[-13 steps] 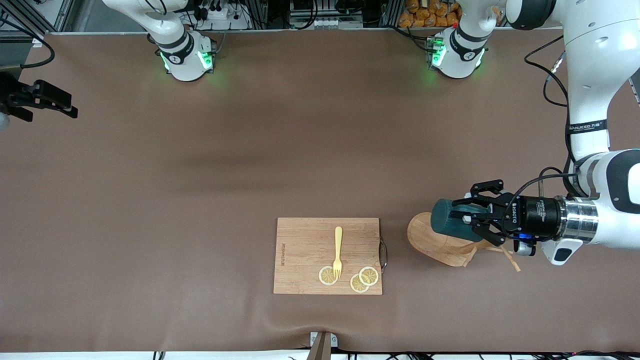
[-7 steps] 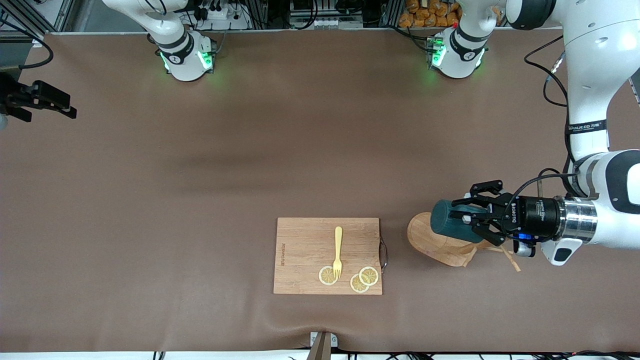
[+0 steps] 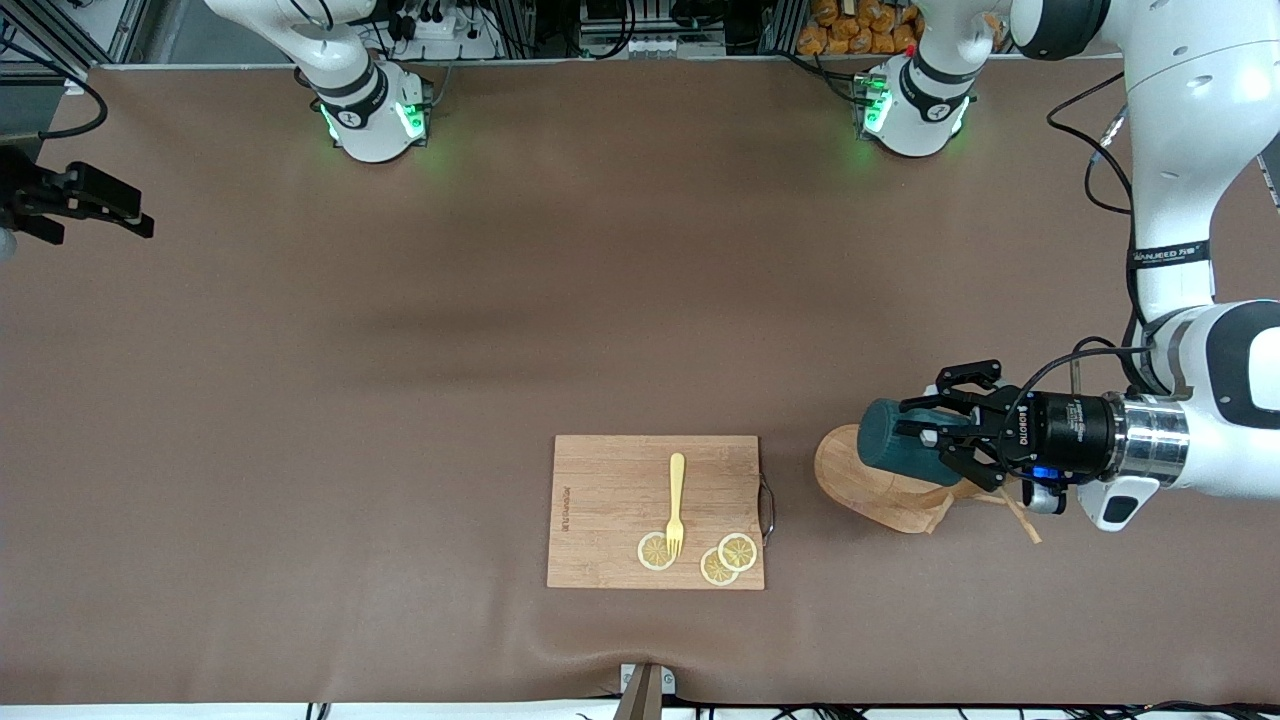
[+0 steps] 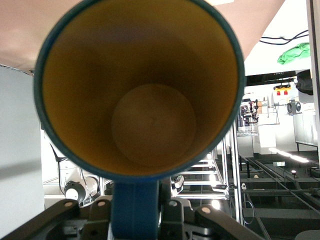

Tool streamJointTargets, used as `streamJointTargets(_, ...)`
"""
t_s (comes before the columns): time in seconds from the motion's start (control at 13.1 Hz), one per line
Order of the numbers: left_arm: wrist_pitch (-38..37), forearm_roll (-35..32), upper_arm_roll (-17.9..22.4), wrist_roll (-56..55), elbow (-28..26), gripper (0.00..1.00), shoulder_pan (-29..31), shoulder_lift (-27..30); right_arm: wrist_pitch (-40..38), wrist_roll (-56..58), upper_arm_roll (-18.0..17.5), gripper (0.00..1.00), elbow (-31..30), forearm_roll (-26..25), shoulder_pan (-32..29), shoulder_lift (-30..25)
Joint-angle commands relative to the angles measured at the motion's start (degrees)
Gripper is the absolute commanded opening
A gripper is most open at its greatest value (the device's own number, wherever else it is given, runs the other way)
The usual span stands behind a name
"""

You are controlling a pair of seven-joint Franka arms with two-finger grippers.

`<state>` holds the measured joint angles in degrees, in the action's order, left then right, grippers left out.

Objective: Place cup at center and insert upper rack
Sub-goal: 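Align the mug handle with a mug-tree peg using the left gripper, then lower the mug handle onto the peg and open the left gripper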

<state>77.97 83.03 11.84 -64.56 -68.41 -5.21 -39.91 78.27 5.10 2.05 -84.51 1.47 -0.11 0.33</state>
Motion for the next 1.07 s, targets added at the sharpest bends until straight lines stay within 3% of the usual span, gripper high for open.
streamJointTargets(0.0, -0.5, 1.0, -0.1, 1.1, -0.4, 0.0, 0.0, 0.3, 0.2, -0.9, 0.6, 1.0, 0.2, -0.7, 0.7, 0.3)
streamJointTargets(0.99, -0.6, -3.2, -0.1, 6.6, -0.7, 0.0, 0.3, -1.0, 0.5, -0.9, 0.6, 1.0, -0.2, -0.7, 0.8, 0.5)
